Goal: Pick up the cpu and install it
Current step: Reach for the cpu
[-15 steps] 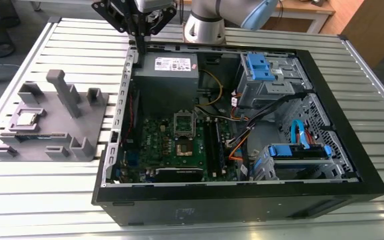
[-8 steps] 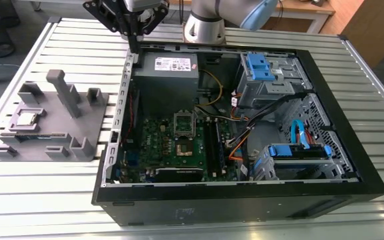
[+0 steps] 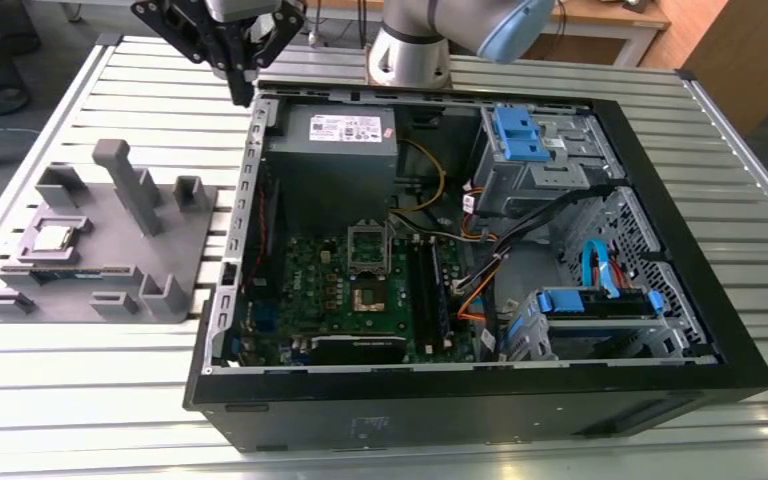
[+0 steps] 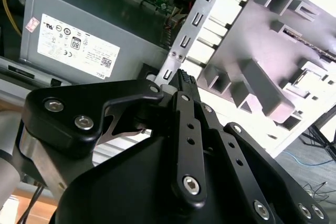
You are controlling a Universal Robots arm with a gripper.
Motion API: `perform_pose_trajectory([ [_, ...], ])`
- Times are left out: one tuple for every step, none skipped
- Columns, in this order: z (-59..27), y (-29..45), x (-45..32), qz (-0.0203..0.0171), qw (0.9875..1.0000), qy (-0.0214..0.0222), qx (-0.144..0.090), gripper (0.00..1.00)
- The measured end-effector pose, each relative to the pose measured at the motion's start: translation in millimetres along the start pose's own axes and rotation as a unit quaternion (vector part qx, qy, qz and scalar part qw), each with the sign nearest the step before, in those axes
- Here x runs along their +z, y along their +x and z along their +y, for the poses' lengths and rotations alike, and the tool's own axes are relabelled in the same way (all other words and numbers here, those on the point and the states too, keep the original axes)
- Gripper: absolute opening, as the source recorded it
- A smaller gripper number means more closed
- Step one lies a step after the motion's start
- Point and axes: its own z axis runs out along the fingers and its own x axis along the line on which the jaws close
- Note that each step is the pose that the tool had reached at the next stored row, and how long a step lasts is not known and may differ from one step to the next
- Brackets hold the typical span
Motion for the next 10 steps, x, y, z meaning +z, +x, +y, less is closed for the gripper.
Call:
perform_pose_trajectory([
  [-0.2,3.0,0.0,0.0,1.0,0.0,0.0,0.11],
  [-0.4,6.0,-0.1,0.0,1.0,0.0,0.0,0.11],
  [-0.6,8.8,-0.2,0.0,1.0,0.0,0.0,0.11],
  [-0.8,11.5,-0.2,0.0,1.0,0.0,0.0,0.11],
  [-1.0,14.0,-0.3,0.0,1.0,0.0,0.0,0.11],
  [-1.2,16.6,-0.4,0.0001,1.0,0.0,0.0,0.11],
  [-1.4,18.7,-0.4,0.0,1.0,0.0,0.0,0.11],
  [-1.5,20.5,-0.4,0.0,1.0,0.0,0.0,0.11],
  [-1.7,22.1,-0.4,0.0,1.0,0.0,0.0,0.11],
  [-1.8,23.8,-0.4,0.0,1.0,0.0,0.0,0.11],
])
